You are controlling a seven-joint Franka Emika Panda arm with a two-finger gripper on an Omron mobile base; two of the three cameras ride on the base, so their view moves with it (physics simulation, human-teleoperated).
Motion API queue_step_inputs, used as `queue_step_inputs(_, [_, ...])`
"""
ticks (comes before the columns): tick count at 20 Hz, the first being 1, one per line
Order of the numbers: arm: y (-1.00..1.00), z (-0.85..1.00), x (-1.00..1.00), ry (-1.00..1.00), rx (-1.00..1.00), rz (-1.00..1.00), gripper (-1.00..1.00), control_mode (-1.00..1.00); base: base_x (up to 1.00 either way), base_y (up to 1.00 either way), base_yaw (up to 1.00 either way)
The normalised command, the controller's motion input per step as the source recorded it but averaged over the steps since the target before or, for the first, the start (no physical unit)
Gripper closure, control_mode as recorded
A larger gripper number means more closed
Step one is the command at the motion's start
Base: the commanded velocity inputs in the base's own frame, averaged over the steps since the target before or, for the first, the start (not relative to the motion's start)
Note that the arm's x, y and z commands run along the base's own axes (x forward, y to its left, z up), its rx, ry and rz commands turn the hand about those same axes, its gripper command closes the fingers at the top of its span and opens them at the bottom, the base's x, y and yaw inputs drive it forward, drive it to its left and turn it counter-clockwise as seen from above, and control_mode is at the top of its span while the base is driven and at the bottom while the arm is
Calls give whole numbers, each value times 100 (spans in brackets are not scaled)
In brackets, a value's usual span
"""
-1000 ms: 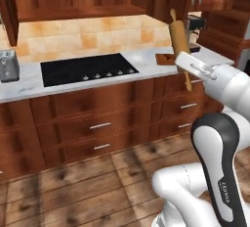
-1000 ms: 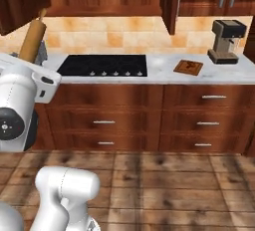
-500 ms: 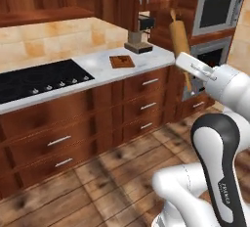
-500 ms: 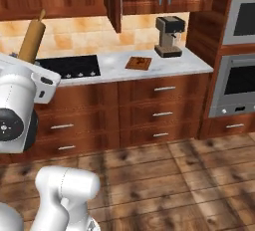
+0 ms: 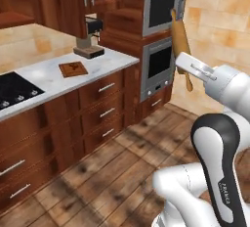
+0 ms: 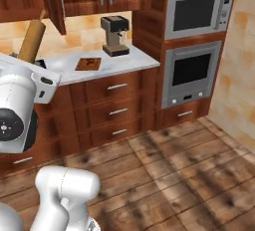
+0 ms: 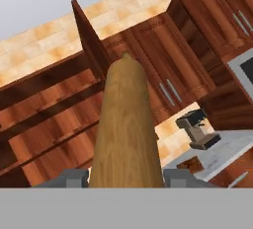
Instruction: Open the cabinet, retrieve the rolling pin, and place it next to the meat on the cutting board to prepare for tenderizing.
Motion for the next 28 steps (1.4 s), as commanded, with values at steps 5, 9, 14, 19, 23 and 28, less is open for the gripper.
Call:
queue_step_inputs(5, [0,0,0,0,0,0,100,100,10,-79,-29])
queue_step_inputs(9, [0,0,0,0,0,0,100,100,62,-60,-10])
queue_step_inputs(14, [0,0,0,0,0,0,100,100,95,-34,-1])
queue_step_inputs(19, [0,0,0,0,0,0,100,100,100,-23,0])
queue_step_inputs(23, [0,0,0,0,0,0,100,100,100,-8,1])
queue_step_inputs(28, [0,0,0,0,0,0,100,100,91,29,9])
